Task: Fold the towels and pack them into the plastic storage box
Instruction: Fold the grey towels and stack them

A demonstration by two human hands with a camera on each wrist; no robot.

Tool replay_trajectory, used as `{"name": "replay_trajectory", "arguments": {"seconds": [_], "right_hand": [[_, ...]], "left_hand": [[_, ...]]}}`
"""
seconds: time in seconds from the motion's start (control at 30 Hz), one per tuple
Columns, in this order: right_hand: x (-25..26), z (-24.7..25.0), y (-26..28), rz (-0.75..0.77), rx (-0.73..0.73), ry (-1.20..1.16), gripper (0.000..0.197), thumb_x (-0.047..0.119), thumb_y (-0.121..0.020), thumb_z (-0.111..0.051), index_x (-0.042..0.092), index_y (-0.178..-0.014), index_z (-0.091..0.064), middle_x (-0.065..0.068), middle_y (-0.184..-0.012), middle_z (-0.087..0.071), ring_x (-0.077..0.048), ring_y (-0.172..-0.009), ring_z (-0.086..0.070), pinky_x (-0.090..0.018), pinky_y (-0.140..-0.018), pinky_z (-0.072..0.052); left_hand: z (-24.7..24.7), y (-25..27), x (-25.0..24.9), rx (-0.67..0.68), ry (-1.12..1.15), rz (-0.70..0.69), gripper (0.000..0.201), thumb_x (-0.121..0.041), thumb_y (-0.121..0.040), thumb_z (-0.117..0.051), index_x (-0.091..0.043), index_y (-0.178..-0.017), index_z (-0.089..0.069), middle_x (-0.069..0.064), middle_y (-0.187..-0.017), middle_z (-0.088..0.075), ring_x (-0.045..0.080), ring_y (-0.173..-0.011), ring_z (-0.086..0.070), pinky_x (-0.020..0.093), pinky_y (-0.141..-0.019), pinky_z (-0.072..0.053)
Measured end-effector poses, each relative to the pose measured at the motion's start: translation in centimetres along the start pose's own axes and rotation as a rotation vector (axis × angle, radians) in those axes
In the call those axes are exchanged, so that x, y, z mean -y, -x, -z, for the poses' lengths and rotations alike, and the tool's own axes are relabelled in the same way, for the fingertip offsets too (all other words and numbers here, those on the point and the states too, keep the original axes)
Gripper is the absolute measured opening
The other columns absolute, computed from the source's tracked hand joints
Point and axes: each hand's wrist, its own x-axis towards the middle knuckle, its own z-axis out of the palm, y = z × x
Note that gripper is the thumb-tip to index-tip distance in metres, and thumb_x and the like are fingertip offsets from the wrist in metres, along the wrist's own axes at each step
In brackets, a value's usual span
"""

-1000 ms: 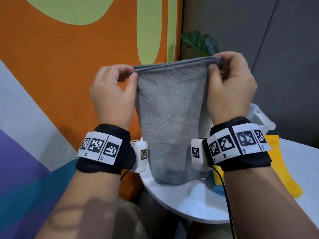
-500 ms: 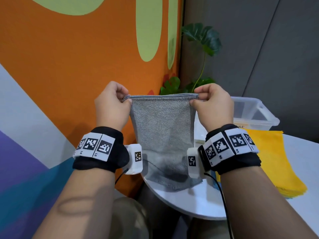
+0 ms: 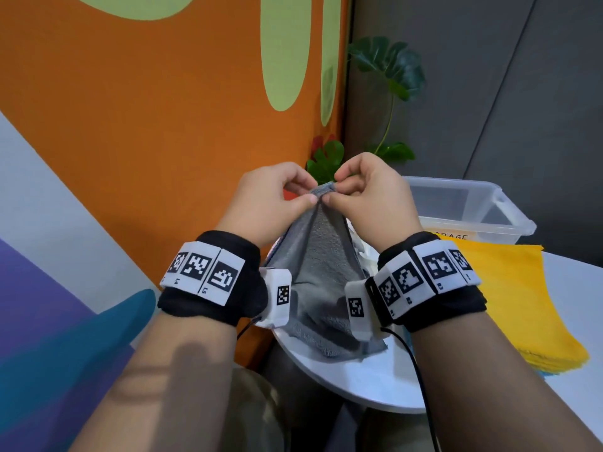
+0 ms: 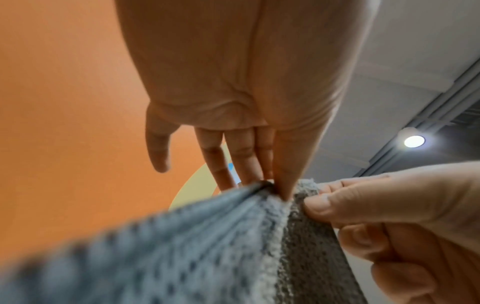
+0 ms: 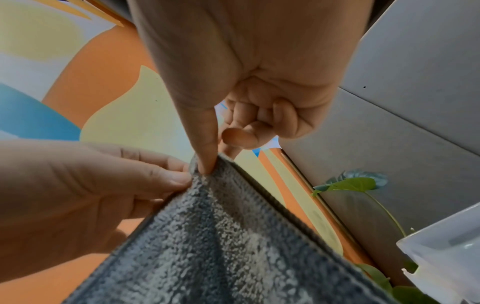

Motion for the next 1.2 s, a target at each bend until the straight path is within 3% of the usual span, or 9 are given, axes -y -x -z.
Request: {"name": "replay_trajectory", "arguments": {"seconds": [0.07, 0.2, 0.43, 0.67, 0.77, 0.83, 0.93, 1.07, 1.2], "right_hand": [[-0.1, -0.1, 0.1, 0.013, 0.01, 0.028, 0.029, 0.02, -0.075, -0.077, 0.029, -0.08, -0.05, 0.008, -0.072, -0.065, 0.003, -0.061, -0.052, -0.022, -0.066, -0.044], [-0.3, -0.5, 0.4, 0.059, 0.043, 0.162, 0.023, 0.023, -0.077, -0.073, 0.027, -0.079, -0.05, 0.008, -0.071, -0.06, -0.003, -0.059, -0.047, -0.024, -0.059, -0.038], [-1.5, -1.4, 1.3, 0.028, 0.094, 0.321, 0.02, 0.022, -0.08, -0.066, 0.028, -0.08, -0.047, 0.009, -0.075, -0.06, -0.018, -0.08, -0.058, -0.04, -0.081, -0.047], [-2.3, -2.3, 2.3, 0.1, 0.142, 0.287, 0.025, 0.015, -0.086, -0.06, 0.028, -0.085, -0.039, 0.004, -0.074, -0.057, -0.018, -0.067, -0.055, -0.032, -0.061, -0.043], [-2.3, -2.3, 2.4, 0.129, 0.121, 0.266, 0.023, 0.014, -0.087, -0.059, 0.028, -0.085, -0.04, 0.007, -0.072, -0.054, -0.015, -0.064, -0.051, -0.03, -0.06, -0.041], [-2.1, -2.3, 2.4, 0.146, 0.134, 0.267, 0.021, 0.015, -0.088, -0.058, 0.029, -0.089, -0.043, 0.007, -0.082, -0.058, -0.015, -0.068, -0.052, -0.03, -0.065, -0.042], [-1.9, -2.4, 2.4, 0.151, 0.181, 0.307, 0.02, 0.014, -0.09, -0.056, 0.028, -0.104, -0.052, 0.007, -0.098, -0.061, -0.015, -0.08, -0.056, -0.029, -0.073, -0.044], [-2.4, -2.6, 2.3, 0.103, 0.324, 0.472, 0.011, 0.02, -0.093, -0.052, 0.012, -0.1, -0.055, -0.003, -0.089, -0.059, -0.023, -0.085, -0.055, -0.029, -0.069, -0.04], [-4.0, -2.9, 2.3, -0.057, 0.524, 0.635, 0.025, 0.035, -0.093, -0.053, 0.014, -0.103, -0.063, -0.005, -0.103, -0.062, -0.023, -0.095, -0.056, -0.033, -0.083, -0.048]], "left_hand": [[-0.2, 0.0, 0.2, -0.023, -0.057, 0.004, 0.01, -0.021, -0.086, -0.066, -0.031, -0.087, -0.065, -0.017, -0.082, -0.064, 0.002, -0.084, -0.059, 0.013, -0.072, -0.04], [-0.7, -0.1, 0.3, -0.059, -0.08, -0.003, 0.012, -0.017, -0.089, -0.059, -0.029, -0.089, -0.062, -0.011, -0.084, -0.066, 0.01, -0.085, -0.059, 0.031, -0.08, -0.046], [-0.3, -0.2, 0.2, -0.173, 0.056, -0.017, 0.018, -0.008, -0.095, -0.049, -0.024, -0.092, -0.055, -0.013, -0.075, -0.056, -0.007, -0.069, -0.05, 0.005, -0.061, -0.035], [0.7, -0.7, 0.6, -0.374, 0.064, 0.035, 0.018, -0.007, -0.098, -0.041, -0.02, -0.1, -0.053, -0.016, -0.07, -0.044, -0.008, -0.061, -0.044, 0.008, -0.056, -0.031], [1.2, -0.8, 1.0, -0.418, 0.039, 0.049, 0.018, -0.008, -0.098, -0.039, -0.019, -0.102, -0.052, -0.017, -0.071, -0.043, -0.004, -0.062, -0.042, 0.018, -0.058, -0.03], [1.4, -0.8, 1.0, -0.423, 0.044, 0.034, 0.018, -0.009, -0.098, -0.039, -0.02, -0.102, -0.052, -0.017, -0.073, -0.045, -0.003, -0.064, -0.042, 0.021, -0.06, -0.03], [1.7, -0.8, 0.5, -0.428, 0.046, -0.02, 0.019, -0.009, -0.098, -0.038, -0.021, -0.103, -0.052, -0.017, -0.076, -0.048, -0.004, -0.066, -0.044, 0.013, -0.06, -0.033], [2.3, -0.8, -0.5, -0.461, 0.101, -0.119, 0.02, -0.009, -0.096, -0.037, -0.018, -0.104, -0.053, -0.017, -0.078, -0.05, 0.003, -0.071, -0.047, 0.019, -0.066, -0.038], [3.6, -0.9, -1.3, -0.562, 0.15, -0.181, 0.02, -0.005, -0.095, -0.037, -0.009, -0.107, -0.053, -0.018, -0.08, -0.048, 0.0, -0.071, -0.047, 0.016, -0.067, -0.037]]}}
